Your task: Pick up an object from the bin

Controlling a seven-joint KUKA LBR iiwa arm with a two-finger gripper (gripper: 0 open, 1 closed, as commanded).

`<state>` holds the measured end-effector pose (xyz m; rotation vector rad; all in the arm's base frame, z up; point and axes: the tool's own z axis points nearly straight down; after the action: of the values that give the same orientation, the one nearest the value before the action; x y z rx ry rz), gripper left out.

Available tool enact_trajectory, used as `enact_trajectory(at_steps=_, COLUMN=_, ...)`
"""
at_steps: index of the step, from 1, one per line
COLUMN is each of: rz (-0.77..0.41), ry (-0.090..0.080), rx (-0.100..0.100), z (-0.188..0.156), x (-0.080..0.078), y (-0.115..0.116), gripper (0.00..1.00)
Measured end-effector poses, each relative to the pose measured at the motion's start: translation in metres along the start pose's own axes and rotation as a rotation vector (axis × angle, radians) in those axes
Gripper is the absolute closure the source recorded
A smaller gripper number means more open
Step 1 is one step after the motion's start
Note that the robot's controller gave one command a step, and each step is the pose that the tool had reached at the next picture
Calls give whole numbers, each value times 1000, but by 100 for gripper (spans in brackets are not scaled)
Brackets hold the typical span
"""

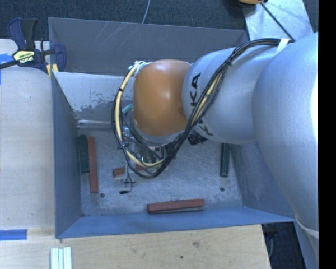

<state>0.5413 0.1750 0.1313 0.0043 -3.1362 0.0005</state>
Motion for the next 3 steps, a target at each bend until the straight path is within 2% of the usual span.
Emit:
enact_trajectory(at_steps=1, rz=3, ry=-8, rx=-1, z=-4, x=-2, y=-1, gripper=0)
enact_trajectory(at_steps=2, rz=149, ry=-8, rx=-1, z=60, x=6, y=-50, gripper=100)
enact_trajectory(at_steps=3, rz=149, ry=-8, rx=-1, z=60, x=6, y=-50, gripper=100)
